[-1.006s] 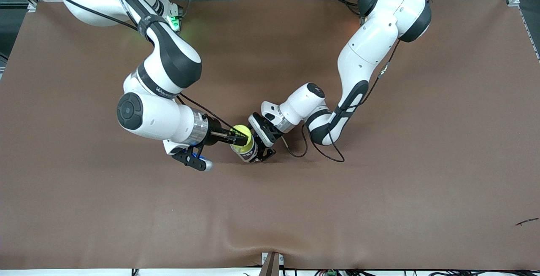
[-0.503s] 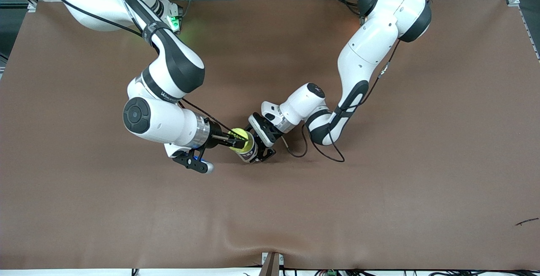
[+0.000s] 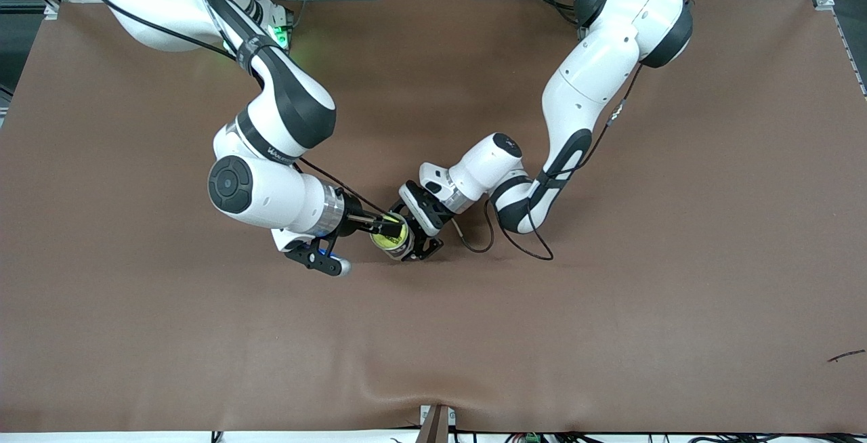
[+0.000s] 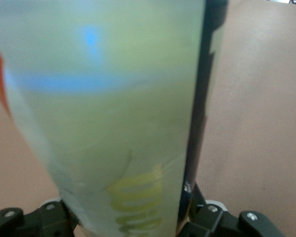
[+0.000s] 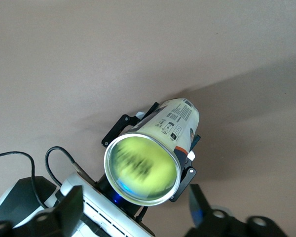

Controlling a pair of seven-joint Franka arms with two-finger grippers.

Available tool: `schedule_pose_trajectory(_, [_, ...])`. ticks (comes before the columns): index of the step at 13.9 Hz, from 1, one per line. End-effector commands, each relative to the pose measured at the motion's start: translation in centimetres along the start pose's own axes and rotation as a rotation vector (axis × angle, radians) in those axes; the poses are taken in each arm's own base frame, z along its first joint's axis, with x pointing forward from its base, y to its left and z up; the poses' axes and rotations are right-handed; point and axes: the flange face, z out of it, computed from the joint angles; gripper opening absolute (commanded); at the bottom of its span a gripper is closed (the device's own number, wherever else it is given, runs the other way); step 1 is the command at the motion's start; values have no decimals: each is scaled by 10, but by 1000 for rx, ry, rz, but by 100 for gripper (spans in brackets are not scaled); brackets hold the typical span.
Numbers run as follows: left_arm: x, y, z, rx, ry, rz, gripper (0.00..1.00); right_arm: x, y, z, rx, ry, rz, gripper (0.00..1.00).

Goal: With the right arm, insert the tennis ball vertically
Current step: 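Push the second ball into the tube with the right gripper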

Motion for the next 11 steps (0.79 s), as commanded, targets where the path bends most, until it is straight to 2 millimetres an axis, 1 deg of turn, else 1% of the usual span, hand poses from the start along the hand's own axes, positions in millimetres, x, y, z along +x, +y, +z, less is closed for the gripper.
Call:
schedule_pose_trajectory(1, [4,-1,-2,-7,23,10,86,0,-1,0,-8,18,2,100])
schedule_pose_trajectory(2, [3,-1,-1,-7,22,8,100,0,-1,0,-8,18,2,100])
schedule_pose_trajectory(5, [-1,-4,-2,-5,15,4,100,1,0,-2,-10,24,-2,100])
schedule_pose_trajectory(7, [-10,-7,-4,-6,-3,-2,100,6,4,-4,-43,59,-30,100])
schedule_pose_trajectory(8, [-19,-11,-5,-5,-17,-11,100,4,3,-3,-72,82,-70,100])
schedule_pose_trajectory(9, [-27,-10,-7,-12,-32,-16,100,5,5,-2,-95,97,-106,100])
schedule_pose_trajectory(10, [-36,-6,-7,-21,-48,-21,100,8,11,1,-108,93,-132,100])
schedule_pose_trajectory(11, [-43,-3,-8,-31,-56,-26,100,14,20,-1,-116,89,-160,100])
